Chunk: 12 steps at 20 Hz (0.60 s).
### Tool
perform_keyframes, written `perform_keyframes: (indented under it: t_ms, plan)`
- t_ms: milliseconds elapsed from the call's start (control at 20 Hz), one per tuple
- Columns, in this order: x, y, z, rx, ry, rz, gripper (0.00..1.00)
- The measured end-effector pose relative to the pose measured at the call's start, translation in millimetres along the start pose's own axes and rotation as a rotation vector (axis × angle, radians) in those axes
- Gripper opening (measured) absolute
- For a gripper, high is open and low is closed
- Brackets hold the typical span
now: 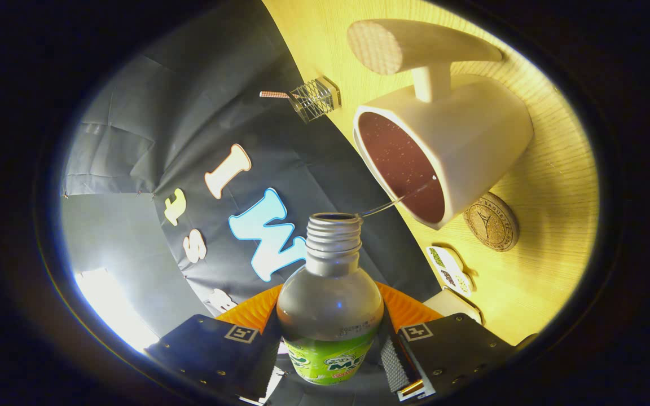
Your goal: Take the bottle from table, then pour the juice into the cup, finally place the bottle on the coaster
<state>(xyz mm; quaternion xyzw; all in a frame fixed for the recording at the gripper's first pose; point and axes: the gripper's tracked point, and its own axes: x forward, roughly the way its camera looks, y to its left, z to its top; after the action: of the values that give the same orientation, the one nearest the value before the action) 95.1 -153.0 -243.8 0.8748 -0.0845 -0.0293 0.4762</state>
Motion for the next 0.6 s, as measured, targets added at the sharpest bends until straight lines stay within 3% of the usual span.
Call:
perform_keyframes:
  t_ms: [600]
  plan:
    - [-3,0,14,0.000,-0.029,-0.004,0.76]
